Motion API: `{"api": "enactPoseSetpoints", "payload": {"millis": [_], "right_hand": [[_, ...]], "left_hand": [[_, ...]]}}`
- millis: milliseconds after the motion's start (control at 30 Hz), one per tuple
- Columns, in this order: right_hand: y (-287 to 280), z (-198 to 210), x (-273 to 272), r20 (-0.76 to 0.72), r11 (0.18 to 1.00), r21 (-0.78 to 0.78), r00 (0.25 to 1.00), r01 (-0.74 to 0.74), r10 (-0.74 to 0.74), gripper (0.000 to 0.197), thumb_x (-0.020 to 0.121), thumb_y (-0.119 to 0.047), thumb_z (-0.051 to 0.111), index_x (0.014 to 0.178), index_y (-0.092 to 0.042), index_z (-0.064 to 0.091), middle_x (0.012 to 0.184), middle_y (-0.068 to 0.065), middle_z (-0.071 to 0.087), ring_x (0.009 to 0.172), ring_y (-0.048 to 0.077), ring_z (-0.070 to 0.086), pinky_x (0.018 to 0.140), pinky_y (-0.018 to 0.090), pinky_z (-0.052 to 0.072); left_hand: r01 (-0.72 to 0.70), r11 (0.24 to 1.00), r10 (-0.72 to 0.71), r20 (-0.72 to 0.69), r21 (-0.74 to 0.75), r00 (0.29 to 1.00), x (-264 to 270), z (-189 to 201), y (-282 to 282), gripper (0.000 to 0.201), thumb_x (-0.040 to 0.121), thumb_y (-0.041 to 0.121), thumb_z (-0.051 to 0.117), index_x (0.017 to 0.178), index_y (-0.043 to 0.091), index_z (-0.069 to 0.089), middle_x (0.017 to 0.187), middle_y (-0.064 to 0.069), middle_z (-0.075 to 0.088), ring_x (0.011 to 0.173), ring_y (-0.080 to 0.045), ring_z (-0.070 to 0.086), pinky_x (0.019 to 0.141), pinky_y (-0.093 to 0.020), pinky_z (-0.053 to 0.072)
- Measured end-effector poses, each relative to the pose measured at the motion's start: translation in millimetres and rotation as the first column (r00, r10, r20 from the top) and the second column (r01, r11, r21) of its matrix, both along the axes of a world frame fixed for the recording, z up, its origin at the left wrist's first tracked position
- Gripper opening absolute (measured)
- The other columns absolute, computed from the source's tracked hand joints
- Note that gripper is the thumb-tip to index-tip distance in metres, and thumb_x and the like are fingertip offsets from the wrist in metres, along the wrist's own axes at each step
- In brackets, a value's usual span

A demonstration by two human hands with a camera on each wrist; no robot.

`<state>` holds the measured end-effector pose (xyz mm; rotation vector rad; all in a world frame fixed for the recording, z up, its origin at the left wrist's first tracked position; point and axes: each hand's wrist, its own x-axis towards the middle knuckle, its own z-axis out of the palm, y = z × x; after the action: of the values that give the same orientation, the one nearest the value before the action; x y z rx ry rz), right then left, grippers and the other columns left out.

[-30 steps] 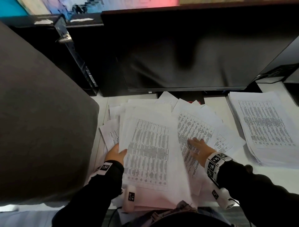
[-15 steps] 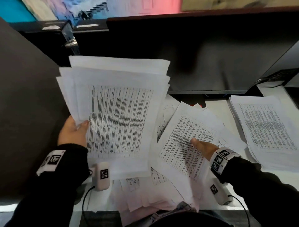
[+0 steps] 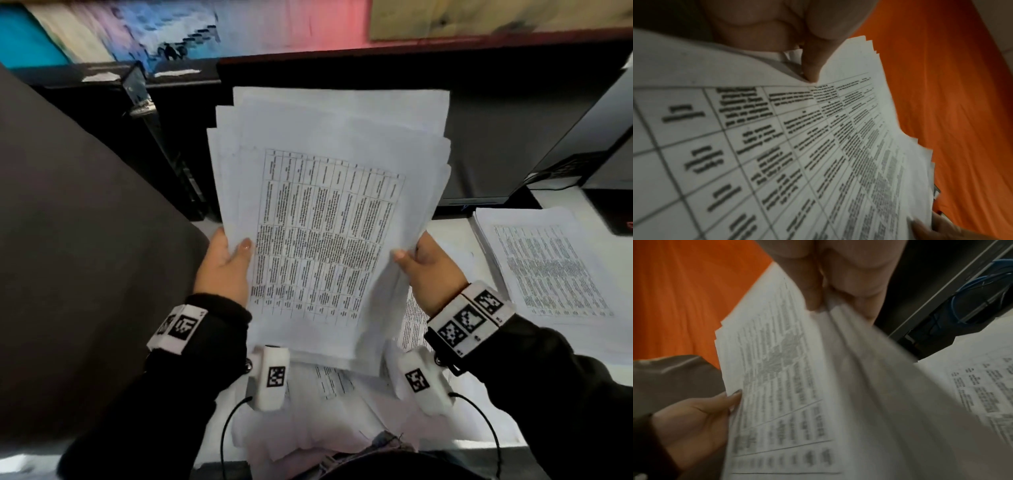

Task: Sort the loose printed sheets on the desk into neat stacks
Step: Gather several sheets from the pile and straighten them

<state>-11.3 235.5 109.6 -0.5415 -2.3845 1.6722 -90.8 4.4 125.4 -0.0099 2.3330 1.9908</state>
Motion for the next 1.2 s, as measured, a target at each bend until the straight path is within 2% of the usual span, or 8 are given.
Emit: {"api": "enactPoseSetpoints", "payload": {"millis": [100,167,300,467,600,833,1033,1200], "right_hand": [[-6,13,5,-0.119,0.996,0.000,0.989,0.086,-0.086,0.033,0.095,-0.018,0.047,0.127,-0.021,0.047,0.097,-0.026,0.059,0.095,-0.006,0.057,0.088,0.019,0.044],[-7,19,8,-0.193,0.992,-0.024,0.973,0.122,-0.125,0.039,0.092,-0.021,0.052,0.130,-0.020,0.045,0.101,-0.027,0.060,0.095,-0.013,0.057,0.084,0.012,0.045],[-2,20,14,-0.185,0.993,-0.013,0.975,0.121,-0.121,0.048,0.083,-0.026,0.063,0.127,-0.019,0.048,0.111,-0.014,0.064,0.099,-0.006,0.059,0.082,0.016,0.049],[-1,1,15,-0.016,0.989,-0.040,0.990,0.140,-0.141,0.047,0.083,-0.022,0.065,0.128,-0.014,0.052,0.103,-0.007,0.061,0.097,0.011,0.056,0.072,0.011,0.042],[-3,-7,15,0.067,0.985,-0.079,0.987,0.154,-0.148,0.042,0.077,-0.024,0.071,0.116,-0.013,0.060,0.097,-0.001,0.062,0.092,0.016,0.056,0.080,0.025,0.041],[9,9,14,-0.036,0.972,-0.191,0.988,0.138,-0.147,0.026,0.068,-0.014,0.078,0.081,-0.029,0.063,0.075,-0.020,0.061,0.060,-0.015,0.059,0.056,0.002,0.046],[12,14,14,-0.137,0.977,-0.198,0.985,0.076,-0.104,0.032,0.062,-0.007,0.077,0.087,-0.023,0.064,0.068,-0.019,0.069,0.066,-0.016,0.063,0.060,-0.001,0.045],[7,21,9,-0.172,0.984,-0.174,0.983,0.042,-0.072,0.031,0.068,-0.007,0.076,0.098,-0.010,0.069,0.065,-0.024,0.070,0.069,-0.015,0.064,0.061,0.000,0.046]], "left_hand": [[-0.057,0.998,0.060,-0.071,0.042,0.996,8,6,14,0.030,0.095,0.024,0.044,0.097,0.053,0.053,0.100,0.020,0.064,0.097,-0.002,0.062,0.085,-0.025,0.049],[-0.073,0.994,0.081,-0.112,0.077,0.990,12,5,24,0.031,0.095,0.028,0.044,0.121,0.043,0.046,0.118,0.013,0.061,0.112,-0.008,0.057,0.098,-0.029,0.043],[0.004,0.997,0.005,-0.125,0.072,0.992,24,-1,36,0.018,0.096,0.020,0.042,0.109,0.033,0.043,0.105,0.027,0.054,0.093,0.023,0.052,0.080,0.003,0.038],[0.083,0.997,-0.083,-0.043,0.006,0.996,27,-15,38,0.020,0.097,0.017,0.039,0.108,0.034,0.039,0.098,0.023,0.055,0.092,0.008,0.053,0.078,-0.007,0.038],[0.089,0.996,-0.088,0.041,-0.023,0.995,27,-22,36,0.034,0.097,0.021,0.040,0.130,0.024,0.033,0.121,0.009,0.052,0.115,-0.011,0.048,0.095,-0.025,0.035],[0.067,0.985,-0.076,0.051,0.157,0.996,19,-20,24,0.039,0.092,0.025,0.049,0.127,0.040,0.038,0.136,0.004,0.051,0.126,-0.015,0.048,0.108,-0.046,0.035],[0.159,0.976,-0.171,0.077,0.149,0.982,16,-29,22,0.048,0.080,0.007,0.066,0.114,0.033,0.044,0.116,0.007,0.061,0.116,-0.015,0.056,0.097,-0.033,0.045],[0.097,0.984,-0.110,0.076,0.151,0.991,22,-19,34,0.038,0.092,0.010,0.051,0.128,0.017,0.044,0.098,0.021,0.058,0.085,0.016,0.052,0.071,0.007,0.039]]}}
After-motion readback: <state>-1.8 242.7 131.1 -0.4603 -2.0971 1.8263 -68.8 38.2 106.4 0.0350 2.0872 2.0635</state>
